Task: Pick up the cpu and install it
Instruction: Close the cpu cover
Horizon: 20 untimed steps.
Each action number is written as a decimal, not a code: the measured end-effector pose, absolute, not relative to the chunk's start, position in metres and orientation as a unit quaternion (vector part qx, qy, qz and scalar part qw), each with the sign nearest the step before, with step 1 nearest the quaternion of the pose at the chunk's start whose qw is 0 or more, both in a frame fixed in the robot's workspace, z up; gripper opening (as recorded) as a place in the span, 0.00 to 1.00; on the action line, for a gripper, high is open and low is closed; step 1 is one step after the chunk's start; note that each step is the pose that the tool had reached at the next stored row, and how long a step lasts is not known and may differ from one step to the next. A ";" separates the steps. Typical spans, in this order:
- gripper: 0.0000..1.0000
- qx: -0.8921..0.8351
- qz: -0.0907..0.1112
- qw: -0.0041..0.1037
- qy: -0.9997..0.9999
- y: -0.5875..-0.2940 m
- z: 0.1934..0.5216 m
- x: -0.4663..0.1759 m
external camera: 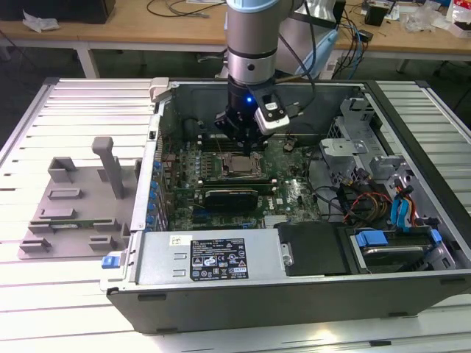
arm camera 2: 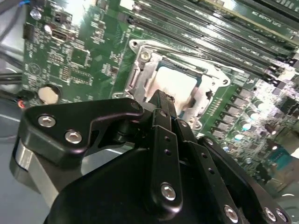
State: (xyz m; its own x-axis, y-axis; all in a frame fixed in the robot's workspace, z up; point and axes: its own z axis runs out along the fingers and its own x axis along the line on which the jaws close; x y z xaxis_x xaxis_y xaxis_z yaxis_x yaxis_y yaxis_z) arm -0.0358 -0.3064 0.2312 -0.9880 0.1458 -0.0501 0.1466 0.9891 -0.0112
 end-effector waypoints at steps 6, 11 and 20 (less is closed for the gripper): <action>0.11 0.022 -0.006 0.025 0.999 -0.307 0.229 -0.044; 0.11 -0.046 -0.005 0.025 0.999 -0.311 0.224 -0.064; 0.11 -0.046 -0.005 0.025 0.999 -0.313 0.210 -0.071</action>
